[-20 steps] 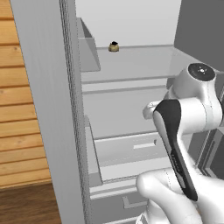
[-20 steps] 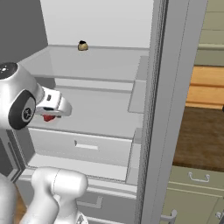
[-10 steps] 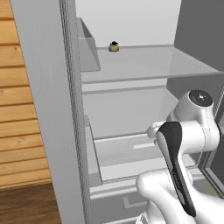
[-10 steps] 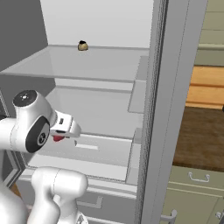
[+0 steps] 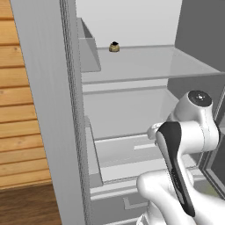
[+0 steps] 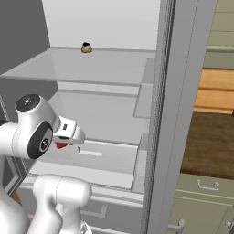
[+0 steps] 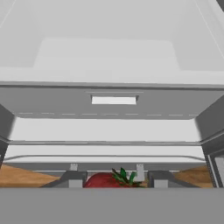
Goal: Take the strawberry from the fridge and place it on top of the pancake, located on the dining counter.
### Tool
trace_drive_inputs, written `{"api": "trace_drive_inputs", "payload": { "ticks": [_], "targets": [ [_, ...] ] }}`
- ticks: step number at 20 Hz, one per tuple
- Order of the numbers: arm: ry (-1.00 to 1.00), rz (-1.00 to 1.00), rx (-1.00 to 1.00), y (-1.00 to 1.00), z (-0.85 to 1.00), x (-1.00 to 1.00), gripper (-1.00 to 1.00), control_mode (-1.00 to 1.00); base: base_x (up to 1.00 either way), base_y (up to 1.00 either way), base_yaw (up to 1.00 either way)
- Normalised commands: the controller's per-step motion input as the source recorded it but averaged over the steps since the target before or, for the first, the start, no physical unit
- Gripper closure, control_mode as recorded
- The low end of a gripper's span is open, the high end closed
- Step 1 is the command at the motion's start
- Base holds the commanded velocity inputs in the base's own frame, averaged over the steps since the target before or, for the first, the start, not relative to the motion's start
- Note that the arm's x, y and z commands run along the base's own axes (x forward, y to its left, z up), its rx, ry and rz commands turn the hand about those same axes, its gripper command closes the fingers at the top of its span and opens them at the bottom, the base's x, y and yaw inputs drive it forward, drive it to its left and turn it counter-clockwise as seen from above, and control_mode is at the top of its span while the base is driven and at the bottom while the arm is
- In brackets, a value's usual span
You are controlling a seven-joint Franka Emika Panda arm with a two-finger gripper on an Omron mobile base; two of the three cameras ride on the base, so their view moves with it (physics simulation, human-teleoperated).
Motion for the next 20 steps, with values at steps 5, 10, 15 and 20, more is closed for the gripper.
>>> {"api": "trace_drive_inputs", "payload": {
  "ticks": [5,10,15,20],
  "targets": [
    [0.0,0.03,0.0,0.02,0.0,0.0,1.0,1.0,-0.01,0.21,0.12],
    [0.0,0.0,0.0,0.0,0.0,0.0,1.0,1.0,-0.15,0.3,0.53],
    [0.0,0.0,0.0,0.0,0.0,0.0,1.0,1.0,-0.02,0.29,0.62],
    [0.0,0.0,0.0,0.0,0.0,0.0,1.0,1.0,-0.33,0.09,0.72]
  ]
}}
